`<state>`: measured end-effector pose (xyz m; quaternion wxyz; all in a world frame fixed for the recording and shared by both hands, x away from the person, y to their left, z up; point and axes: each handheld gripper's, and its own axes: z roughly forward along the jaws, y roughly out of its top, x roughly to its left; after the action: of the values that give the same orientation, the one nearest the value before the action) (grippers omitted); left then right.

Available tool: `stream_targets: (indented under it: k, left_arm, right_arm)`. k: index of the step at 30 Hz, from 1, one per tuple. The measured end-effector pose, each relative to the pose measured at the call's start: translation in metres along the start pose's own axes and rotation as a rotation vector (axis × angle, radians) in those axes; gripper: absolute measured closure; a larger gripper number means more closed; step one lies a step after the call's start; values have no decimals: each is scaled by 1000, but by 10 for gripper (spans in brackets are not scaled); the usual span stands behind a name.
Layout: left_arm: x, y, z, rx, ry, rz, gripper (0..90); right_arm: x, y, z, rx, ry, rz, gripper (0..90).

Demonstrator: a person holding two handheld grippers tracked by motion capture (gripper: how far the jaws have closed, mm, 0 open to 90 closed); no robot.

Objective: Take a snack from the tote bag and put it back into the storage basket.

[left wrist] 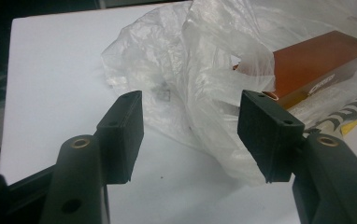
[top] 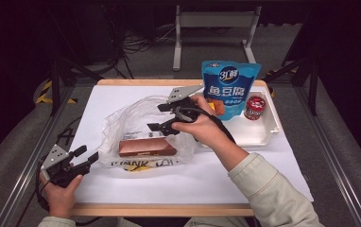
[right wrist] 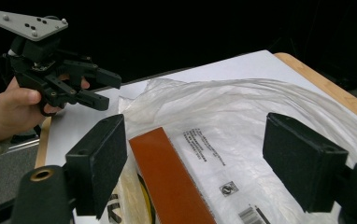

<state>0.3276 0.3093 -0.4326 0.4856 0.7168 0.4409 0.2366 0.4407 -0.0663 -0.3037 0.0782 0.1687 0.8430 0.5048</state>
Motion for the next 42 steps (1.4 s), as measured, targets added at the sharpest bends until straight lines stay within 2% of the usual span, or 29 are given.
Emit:
stream_targets:
  k: [13,21,30,42]
  left_arm:
    - [2,-3,-5,1,9,-10,411]
    - [3,-3,-4,-2,4,-16,411]
    - [4,-3,-4,-5,2,-16,411]
    - [4,-3,-4,-4,6,-18,411]
  right_arm:
    - [10,0,29,24,31,-37,217]
    - [9,-7,46,59,43,-50,198]
    - [6,-20,64,102,46,-34,191]
    - [4,-33,78,157,56,-27,188]
